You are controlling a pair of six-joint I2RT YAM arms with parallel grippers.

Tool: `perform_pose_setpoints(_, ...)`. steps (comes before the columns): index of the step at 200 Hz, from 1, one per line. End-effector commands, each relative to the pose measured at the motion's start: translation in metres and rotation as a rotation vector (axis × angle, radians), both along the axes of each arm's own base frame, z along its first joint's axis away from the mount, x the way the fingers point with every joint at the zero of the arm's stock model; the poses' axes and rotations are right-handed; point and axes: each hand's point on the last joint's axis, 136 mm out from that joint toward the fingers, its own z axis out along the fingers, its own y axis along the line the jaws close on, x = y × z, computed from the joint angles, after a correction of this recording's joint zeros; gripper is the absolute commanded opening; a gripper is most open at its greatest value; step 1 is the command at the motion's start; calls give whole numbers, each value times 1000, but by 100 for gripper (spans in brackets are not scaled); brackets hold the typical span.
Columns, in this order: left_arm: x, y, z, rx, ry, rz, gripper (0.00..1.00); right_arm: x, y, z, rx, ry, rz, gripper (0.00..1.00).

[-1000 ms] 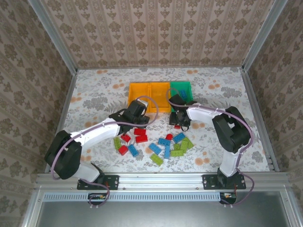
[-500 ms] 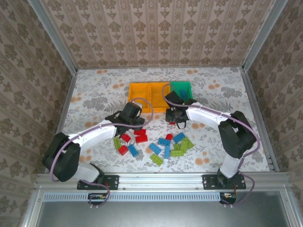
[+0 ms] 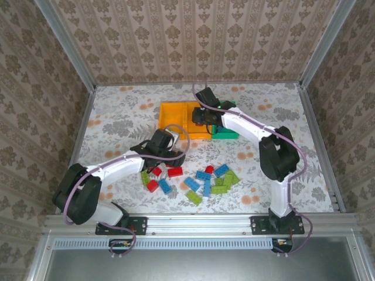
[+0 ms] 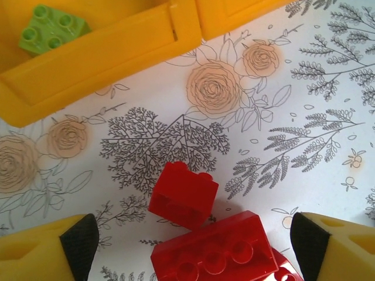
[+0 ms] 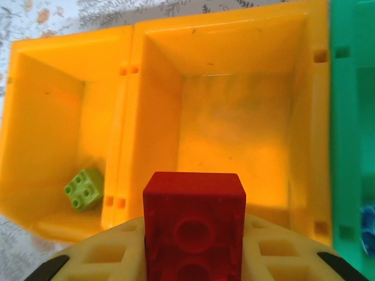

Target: Sort the legos into containers by color

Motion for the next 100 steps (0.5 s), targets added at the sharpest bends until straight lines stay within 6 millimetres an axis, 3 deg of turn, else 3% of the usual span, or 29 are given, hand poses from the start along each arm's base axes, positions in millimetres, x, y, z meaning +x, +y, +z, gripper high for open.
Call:
perform_pose_setpoints(1, -4, -5, -9, -16, 36, -54, 89, 10, -10, -10, -44, 26, -29, 36)
perform_pose_setpoints(48, -4, -6, -23, -19, 89, -67, 86, 20, -14, -18, -37, 38, -60, 51)
perform_pose_setpoints(100, 6, -3, -33, 2, 110, -40, 81, 5, -14, 3, -3, 21, -34, 58)
